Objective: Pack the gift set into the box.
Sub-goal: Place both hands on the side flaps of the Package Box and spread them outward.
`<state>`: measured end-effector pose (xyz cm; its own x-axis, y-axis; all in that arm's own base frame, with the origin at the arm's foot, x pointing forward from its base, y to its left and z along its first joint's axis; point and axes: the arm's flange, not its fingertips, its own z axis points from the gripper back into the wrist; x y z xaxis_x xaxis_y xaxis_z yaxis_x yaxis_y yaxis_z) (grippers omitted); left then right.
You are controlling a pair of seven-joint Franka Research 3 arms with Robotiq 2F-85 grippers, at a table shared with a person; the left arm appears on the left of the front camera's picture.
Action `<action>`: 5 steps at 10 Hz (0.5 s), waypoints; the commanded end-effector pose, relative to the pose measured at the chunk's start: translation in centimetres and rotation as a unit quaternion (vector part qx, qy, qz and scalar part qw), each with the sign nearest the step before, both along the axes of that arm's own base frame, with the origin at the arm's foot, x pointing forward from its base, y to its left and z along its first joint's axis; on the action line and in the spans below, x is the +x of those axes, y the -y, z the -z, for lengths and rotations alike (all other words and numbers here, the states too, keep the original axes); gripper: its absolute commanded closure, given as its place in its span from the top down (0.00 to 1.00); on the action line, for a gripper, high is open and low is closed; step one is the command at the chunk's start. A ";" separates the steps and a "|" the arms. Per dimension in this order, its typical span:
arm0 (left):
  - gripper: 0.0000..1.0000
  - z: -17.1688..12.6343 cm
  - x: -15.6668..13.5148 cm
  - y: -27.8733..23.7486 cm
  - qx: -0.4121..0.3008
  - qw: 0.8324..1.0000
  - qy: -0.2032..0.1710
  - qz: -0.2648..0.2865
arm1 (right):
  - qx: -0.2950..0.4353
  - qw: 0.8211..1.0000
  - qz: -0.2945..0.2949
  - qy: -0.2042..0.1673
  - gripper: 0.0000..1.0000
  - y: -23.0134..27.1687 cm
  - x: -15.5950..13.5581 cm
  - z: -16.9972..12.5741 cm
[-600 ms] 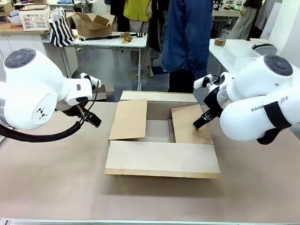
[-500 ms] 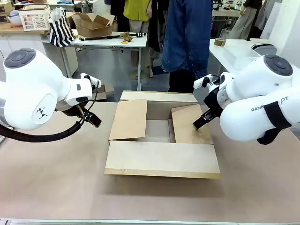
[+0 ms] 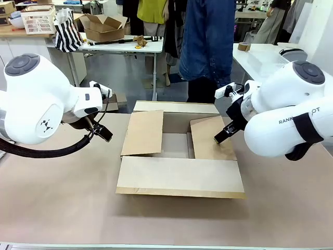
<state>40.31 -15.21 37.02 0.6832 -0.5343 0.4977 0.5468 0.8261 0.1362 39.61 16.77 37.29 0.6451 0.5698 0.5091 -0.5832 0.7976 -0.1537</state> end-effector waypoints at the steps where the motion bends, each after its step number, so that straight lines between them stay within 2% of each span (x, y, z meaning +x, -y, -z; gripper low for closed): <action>1: 1.00 0.0 0.0 0.0 0.000 1.000 0.000 0.000 | 0.000 1.000 0.000 0.000 1.00 0.0 0.0 0.0; 5: 1.00 0.0 0.0 0.0 0.000 1.000 0.000 0.000 | 0.000 1.000 0.000 0.000 1.00 0.0 0.0 0.0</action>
